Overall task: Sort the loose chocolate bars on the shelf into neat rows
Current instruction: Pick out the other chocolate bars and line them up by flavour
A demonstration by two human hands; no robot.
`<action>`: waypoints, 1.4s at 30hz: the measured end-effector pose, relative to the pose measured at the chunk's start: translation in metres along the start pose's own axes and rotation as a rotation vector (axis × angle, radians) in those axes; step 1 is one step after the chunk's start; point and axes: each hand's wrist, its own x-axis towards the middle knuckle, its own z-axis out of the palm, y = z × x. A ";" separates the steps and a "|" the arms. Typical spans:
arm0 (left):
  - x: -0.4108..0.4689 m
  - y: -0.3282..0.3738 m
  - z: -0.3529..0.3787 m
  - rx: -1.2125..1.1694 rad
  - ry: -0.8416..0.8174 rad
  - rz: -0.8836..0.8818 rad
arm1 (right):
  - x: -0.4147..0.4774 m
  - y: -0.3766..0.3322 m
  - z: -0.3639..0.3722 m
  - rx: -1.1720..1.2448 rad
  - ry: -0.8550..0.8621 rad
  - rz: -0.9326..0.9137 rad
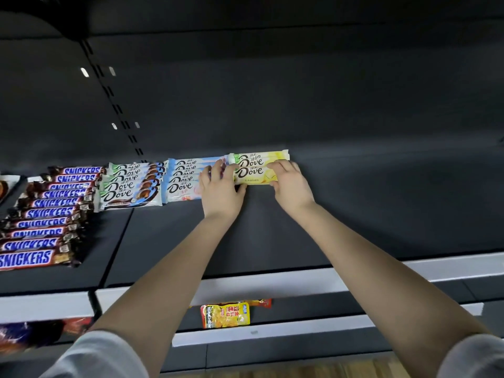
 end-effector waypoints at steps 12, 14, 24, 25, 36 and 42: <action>0.001 -0.001 0.007 0.100 0.011 -0.010 | 0.004 0.002 0.014 -0.008 0.086 0.082; 0.001 -0.001 0.007 0.107 0.010 -0.011 | 0.003 0.002 0.015 -0.040 0.086 0.077; 0.000 -0.011 -0.023 0.019 -0.002 -0.026 | 0.005 -0.042 0.012 -0.101 0.166 -0.087; 0.001 -0.018 -0.029 0.032 -0.008 -0.017 | 0.008 -0.052 0.013 -0.070 0.157 -0.092; 0.008 -0.142 -0.119 0.116 0.085 -0.099 | 0.031 -0.197 0.059 0.118 0.152 -0.256; 0.000 -0.229 -0.168 0.178 0.108 -0.150 | 0.039 -0.294 0.086 0.165 0.133 -0.348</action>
